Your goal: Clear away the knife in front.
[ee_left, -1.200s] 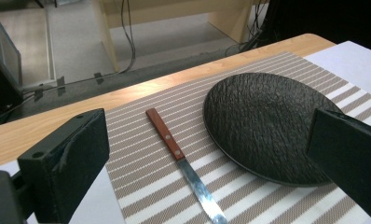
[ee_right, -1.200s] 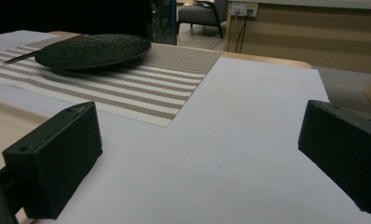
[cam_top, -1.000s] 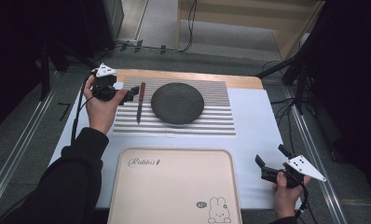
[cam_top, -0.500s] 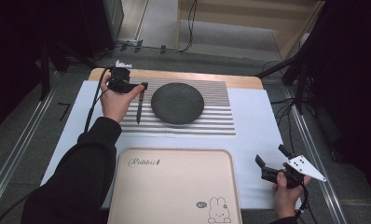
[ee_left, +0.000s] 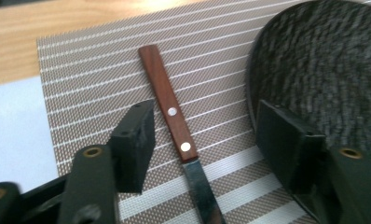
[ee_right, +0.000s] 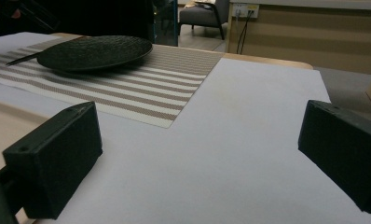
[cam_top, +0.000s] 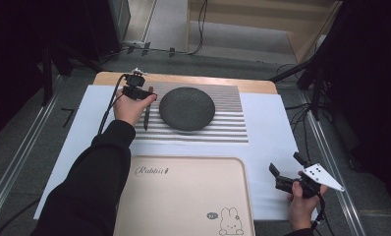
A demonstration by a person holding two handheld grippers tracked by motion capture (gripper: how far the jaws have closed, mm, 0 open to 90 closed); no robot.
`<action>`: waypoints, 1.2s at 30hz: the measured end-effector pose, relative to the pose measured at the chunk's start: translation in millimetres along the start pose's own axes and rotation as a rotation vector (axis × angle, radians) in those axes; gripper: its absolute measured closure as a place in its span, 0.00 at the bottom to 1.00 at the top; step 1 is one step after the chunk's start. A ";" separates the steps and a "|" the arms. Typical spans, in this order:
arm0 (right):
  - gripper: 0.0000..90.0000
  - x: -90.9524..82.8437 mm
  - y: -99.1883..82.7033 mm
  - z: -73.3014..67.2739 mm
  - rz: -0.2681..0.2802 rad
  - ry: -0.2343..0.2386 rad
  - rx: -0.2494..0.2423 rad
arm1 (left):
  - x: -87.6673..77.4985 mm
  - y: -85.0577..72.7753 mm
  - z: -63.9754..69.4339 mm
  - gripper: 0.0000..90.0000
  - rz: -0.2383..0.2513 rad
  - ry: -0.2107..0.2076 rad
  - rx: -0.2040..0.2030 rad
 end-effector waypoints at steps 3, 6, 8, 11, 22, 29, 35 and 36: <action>0.00 0.0 0.0 0.0 0.000 -0.001 0.000 | 5.1 -0.5 -3.8 0.53 -0.018 0.020 -0.022; 0.00 0.0 -0.1 0.1 -0.001 -0.004 -0.001 | 8.1 -1.2 -7.5 0.57 -0.041 0.019 -0.039; 0.00 0.0 -0.1 0.0 -0.001 -0.005 -0.001 | 10.6 -2.3 -8.7 0.61 -0.055 0.013 -0.053; 0.00 0.0 0.0 0.0 -0.002 -0.005 -0.001 | 12.9 -4.6 -9.4 0.66 -0.075 0.022 -0.036; 0.00 0.0 0.0 0.0 -0.001 -0.008 -0.003 | 22.7 -9.8 -3.6 0.75 -0.094 0.050 -0.035; 0.00 -0.1 0.0 0.0 -0.001 -0.009 -0.004 | 28.9 -14.1 -4.0 0.79 -0.086 0.103 -0.036; 0.00 0.0 0.0 -0.1 -0.001 -0.009 -0.006 | 28.6 -17.3 -4.3 0.86 -0.060 0.114 0.000; 0.00 0.0 0.0 -0.2 -0.002 -0.009 -0.007 | 28.3 -17.4 -4.3 0.86 -0.061 0.114 0.000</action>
Point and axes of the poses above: each handheld gripper's, and its own axes: x roughly forward along the jaws, y roughly out of its top, z roughly to its right, the point moved 4 cm from there along x, roughly forward along the jaws, and after that the axes turned 13 degrees about -x, right-handed, at the moved point
